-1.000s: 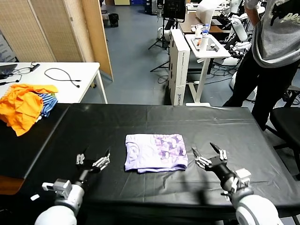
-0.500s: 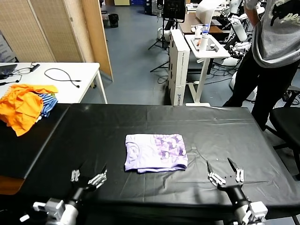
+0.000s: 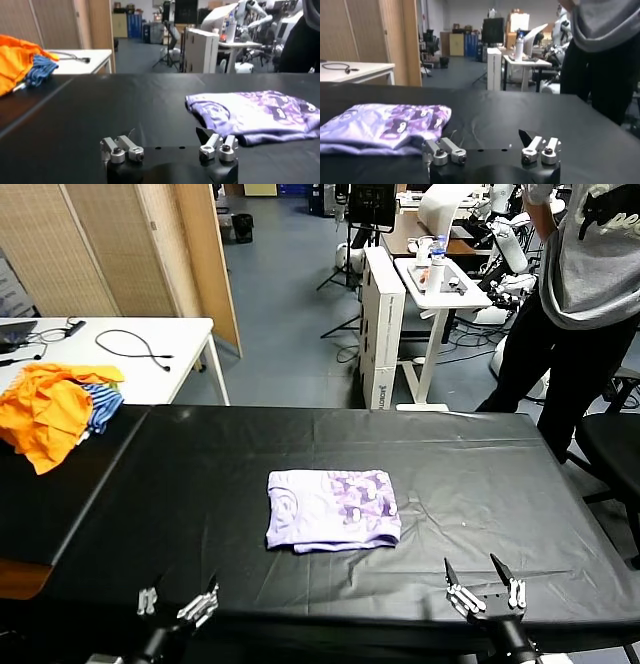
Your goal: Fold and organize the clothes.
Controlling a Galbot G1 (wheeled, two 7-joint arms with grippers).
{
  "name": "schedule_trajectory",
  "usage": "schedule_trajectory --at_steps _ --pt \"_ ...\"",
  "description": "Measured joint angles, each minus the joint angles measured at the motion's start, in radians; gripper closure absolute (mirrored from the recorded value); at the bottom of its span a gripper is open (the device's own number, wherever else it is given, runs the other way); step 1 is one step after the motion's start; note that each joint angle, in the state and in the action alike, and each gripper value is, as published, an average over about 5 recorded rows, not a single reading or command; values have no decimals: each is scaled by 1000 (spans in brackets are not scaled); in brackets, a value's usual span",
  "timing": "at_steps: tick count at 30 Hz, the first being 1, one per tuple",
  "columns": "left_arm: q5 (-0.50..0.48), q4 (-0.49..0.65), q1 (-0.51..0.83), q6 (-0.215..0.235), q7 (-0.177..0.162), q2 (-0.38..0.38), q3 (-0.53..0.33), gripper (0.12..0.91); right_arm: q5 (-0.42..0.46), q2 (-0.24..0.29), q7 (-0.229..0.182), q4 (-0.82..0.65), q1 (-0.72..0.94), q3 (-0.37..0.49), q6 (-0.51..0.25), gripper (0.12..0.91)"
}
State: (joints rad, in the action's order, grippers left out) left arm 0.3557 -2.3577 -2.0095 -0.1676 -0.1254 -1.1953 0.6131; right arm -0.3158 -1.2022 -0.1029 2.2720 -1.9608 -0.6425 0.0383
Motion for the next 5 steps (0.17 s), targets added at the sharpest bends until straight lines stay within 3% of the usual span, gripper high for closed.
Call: schedule_trajectory --at_steps 5 --pt "-9 -1 -15 5 3 -17 -3 123 13 -6 0 0 -19 4 0 118"
